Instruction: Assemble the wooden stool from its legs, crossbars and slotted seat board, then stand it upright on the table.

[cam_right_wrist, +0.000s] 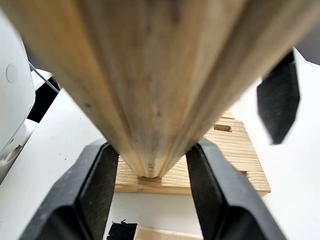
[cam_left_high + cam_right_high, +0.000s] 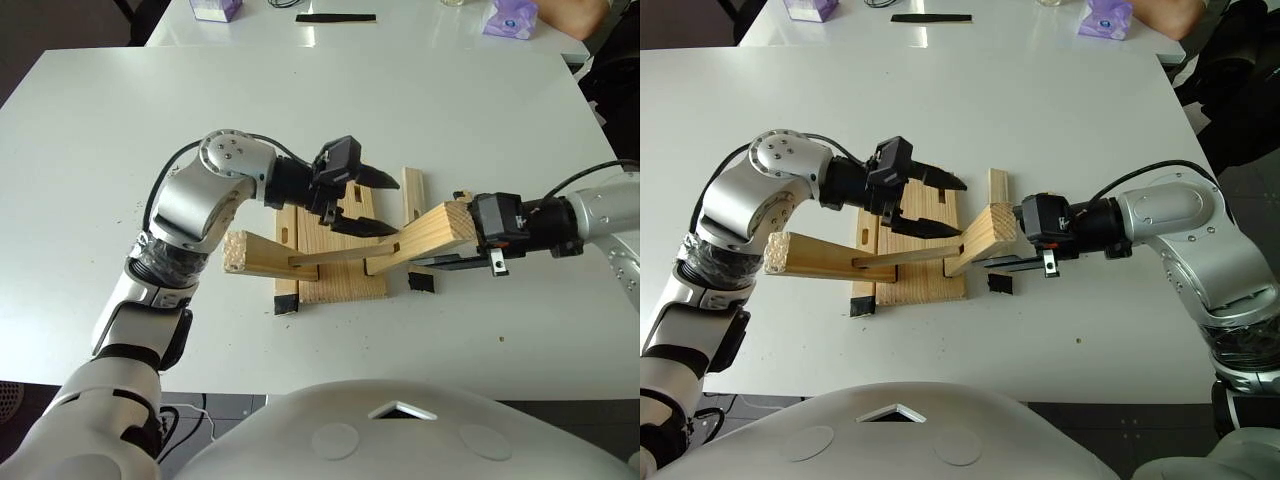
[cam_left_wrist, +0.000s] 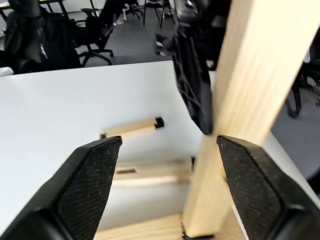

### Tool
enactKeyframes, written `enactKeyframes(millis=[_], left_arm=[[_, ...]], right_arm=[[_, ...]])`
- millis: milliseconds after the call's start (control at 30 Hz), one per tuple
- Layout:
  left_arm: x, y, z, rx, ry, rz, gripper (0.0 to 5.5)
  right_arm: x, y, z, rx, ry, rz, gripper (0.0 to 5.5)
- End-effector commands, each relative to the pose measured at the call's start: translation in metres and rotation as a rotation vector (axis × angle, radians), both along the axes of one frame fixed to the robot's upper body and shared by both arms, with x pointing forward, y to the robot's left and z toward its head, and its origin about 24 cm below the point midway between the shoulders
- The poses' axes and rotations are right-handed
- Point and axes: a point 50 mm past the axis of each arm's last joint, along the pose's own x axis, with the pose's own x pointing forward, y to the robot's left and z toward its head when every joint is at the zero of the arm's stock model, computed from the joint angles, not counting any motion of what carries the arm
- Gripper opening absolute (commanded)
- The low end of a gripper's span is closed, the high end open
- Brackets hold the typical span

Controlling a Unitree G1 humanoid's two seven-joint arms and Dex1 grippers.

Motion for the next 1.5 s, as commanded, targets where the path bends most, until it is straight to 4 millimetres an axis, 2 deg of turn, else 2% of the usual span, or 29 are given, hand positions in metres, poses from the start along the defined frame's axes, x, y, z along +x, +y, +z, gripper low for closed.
enactKeyframes(millis=[33, 133, 200, 233, 333, 367, 433, 500, 567, 667, 767, 867, 1000, 1200, 1400, 1500], left_arm=[[0.028, 0.032, 0.039, -0.091, -0.096, 0.234, 3.54], [0.035, 0.077, 0.042, -0.059, -0.132, 0.383, 3.54], [0.034, 0.109, 0.029, 0.04, -0.149, 0.467, 3.54], [0.029, 0.129, 0.016, 0.129, -0.151, 0.51, 3.54], [-0.002, 0.172, -0.022, 0.374, -0.095, 0.475, 3.54], [-0.016, 0.18, -0.031, 0.429, -0.054, 0.425, 3.54], [-0.037, 0.184, -0.036, 0.468, 0.011, 0.314, 3.54], [-0.045, 0.175, -0.032, 0.427, 0.031, 0.246, 3.54], [-0.042, 0.162, -0.027, 0.363, 0.019, 0.238, 3.54], [-0.041, 0.138, -0.019, 0.257, 0.015, 0.203, 3.54], [-0.048, 0.113, -0.012, 0.167, 0.057, 0.116, 3.54], [-0.062, 0.087, -0.008, 0.108, 0.11, -0.013, 3.54], [-0.058, 0.054, -0.016, 0.049, 0.146, -0.025, 3.54], [-0.052, 0.039, -0.031, 0.034, 0.16, 0.019, 3.54], [-0.039, 0.014, -0.026, -0.041, 0.142, 0.021, 3.54], [-0.033, 0.013, -0.028, -0.037, 0.137, 0.035, 3.54]], right_arm=[[-0.003, -0.012, -0.015, -0.083, 0.047, -0.076, 2.03], [-0.006, -0.017, -0.012, -0.073, 0.041, -0.109, 2.03], [-0.009, -0.021, -0.011, -0.07, 0.038, -0.132, 2.03], [-0.011, -0.023, -0.011, -0.07, 0.038, -0.144, 2.03], [-0.016, -0.028, -0.01, -0.07, 0.04, -0.165, 2.03], [-0.018, -0.029, -0.009, -0.07, 0.041, -0.168, 2.03], [-0.019, -0.03, -0.006, -0.073, 0.041, -0.17, 2.03], [-0.017, -0.03, -0.004, -0.078, 0.037, -0.166, 2.03], [-0.015, -0.03, -0.002, -0.081, 0.035, -0.16, 2.03], [-0.012, -0.029, -0.001, -0.089, 0.035, -0.144, 2.03], [-0.01, -0.028, -0.001, -0.101, 0.041, -0.121, 2.03], [-0.006, -0.019, -0.002, -0.105, 0.053, -0.066, 2.03], [-0.005, 0.002, -0.007, -0.092, 0.072, 0.022, 2.03], [0.001, 0.015, -0.02, -0.102, 0.097, 0.066, 2.03], [0.004, 0.021, -0.032, -0.103, 0.13, 0.071, 2.03], [0.01, 0.019, -0.038, -0.098, 0.136, 0.033, 2.03]])
